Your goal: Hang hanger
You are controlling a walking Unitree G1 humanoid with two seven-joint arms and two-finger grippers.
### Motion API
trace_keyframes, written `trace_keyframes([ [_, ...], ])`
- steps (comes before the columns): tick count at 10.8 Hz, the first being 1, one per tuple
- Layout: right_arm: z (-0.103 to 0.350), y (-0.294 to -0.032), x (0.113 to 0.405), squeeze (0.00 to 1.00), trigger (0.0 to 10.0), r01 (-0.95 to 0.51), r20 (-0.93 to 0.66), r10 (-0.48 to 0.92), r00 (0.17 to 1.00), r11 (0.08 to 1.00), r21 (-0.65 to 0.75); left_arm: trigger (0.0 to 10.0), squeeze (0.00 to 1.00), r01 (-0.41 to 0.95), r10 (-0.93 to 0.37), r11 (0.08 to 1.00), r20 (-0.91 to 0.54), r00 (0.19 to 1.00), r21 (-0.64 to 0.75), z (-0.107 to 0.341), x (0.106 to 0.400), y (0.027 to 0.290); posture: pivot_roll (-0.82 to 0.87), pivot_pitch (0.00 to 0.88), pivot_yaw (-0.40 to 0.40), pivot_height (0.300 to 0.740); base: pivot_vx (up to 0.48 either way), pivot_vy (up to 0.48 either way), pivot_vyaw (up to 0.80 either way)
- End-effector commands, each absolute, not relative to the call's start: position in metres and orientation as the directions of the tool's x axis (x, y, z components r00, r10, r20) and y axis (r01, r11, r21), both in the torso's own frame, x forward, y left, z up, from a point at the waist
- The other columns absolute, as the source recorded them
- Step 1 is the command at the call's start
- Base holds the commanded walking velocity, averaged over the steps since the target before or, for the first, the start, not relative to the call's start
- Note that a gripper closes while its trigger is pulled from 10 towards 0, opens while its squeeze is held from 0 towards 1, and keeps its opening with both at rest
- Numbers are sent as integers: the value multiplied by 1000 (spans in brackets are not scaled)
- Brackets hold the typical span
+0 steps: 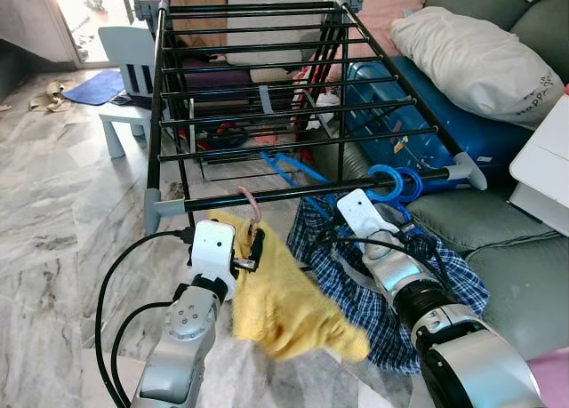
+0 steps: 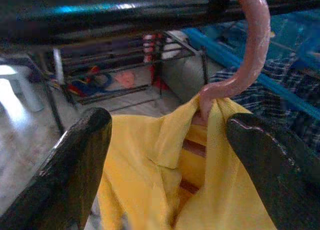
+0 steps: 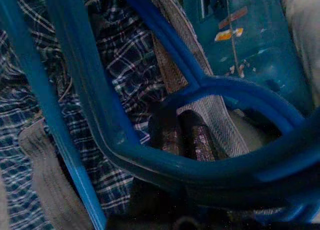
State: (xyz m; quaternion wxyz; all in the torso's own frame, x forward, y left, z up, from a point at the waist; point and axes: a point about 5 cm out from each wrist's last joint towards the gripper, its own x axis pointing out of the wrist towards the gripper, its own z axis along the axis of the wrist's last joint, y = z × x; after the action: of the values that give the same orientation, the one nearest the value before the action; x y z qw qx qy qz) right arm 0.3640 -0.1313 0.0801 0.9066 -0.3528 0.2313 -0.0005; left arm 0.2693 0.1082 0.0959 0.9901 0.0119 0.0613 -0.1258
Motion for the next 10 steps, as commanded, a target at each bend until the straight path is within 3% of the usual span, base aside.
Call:
trace_keyframes([
  [1,91,-128,370,0,10000,-144,-372,-152,915,740,-657,10000,0,274,-272,962,-127,954,-2,98,269,105,16,28,-51,740,0,0,0],
  [5,49,-146,336,0,10000,-197,-461,-174,870,734,-650,10000,0,304,-302,953,-123,945,-5,99,273,103,-14,24,-49,740,0,0,0],
  [10,60,-148,330,0,10000,-147,-408,-172,897,753,-641,10000,0,323,-322,946,-120,939,-12,99,276,98,-21,11,-57,740,0,0,0],
])
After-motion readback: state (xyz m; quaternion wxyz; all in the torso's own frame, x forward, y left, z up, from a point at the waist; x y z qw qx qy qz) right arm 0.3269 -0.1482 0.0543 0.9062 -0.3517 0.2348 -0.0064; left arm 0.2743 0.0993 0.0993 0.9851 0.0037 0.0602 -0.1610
